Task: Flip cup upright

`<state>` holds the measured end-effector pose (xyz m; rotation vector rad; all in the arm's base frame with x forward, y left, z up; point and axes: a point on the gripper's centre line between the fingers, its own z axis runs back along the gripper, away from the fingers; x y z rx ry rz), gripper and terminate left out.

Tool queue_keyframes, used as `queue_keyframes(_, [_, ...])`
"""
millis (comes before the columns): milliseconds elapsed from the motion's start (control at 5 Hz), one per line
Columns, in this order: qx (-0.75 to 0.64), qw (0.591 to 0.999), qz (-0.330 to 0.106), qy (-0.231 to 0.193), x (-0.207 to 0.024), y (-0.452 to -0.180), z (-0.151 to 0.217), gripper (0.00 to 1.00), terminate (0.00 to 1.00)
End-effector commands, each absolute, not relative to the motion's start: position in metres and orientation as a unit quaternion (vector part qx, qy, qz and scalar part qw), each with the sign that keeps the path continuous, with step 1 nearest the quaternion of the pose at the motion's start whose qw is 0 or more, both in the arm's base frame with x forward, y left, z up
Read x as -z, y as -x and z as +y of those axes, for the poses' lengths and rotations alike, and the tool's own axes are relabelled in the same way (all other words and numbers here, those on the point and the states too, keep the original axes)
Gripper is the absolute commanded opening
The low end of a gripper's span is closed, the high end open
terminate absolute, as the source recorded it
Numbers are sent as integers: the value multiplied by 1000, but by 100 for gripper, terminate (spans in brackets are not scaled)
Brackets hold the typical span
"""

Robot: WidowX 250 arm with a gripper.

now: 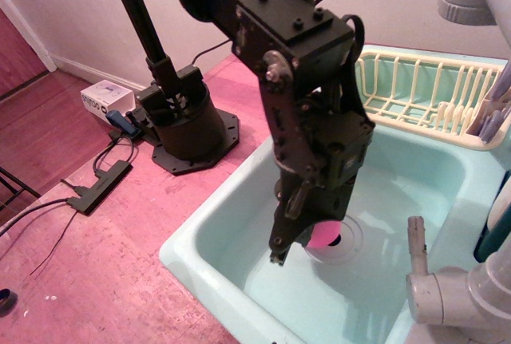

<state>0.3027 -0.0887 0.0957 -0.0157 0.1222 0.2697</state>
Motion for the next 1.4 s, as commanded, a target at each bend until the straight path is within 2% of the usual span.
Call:
queue_keyframes(0, [-125,991,31,35,-113,-306,-102,0,0])
queue_keyframes(200, [-120,991,34,36,-113,-306,-103,100,0])
queue_keyframes(1200, [-108,993,25,36,-116,-311,-101,100,0])
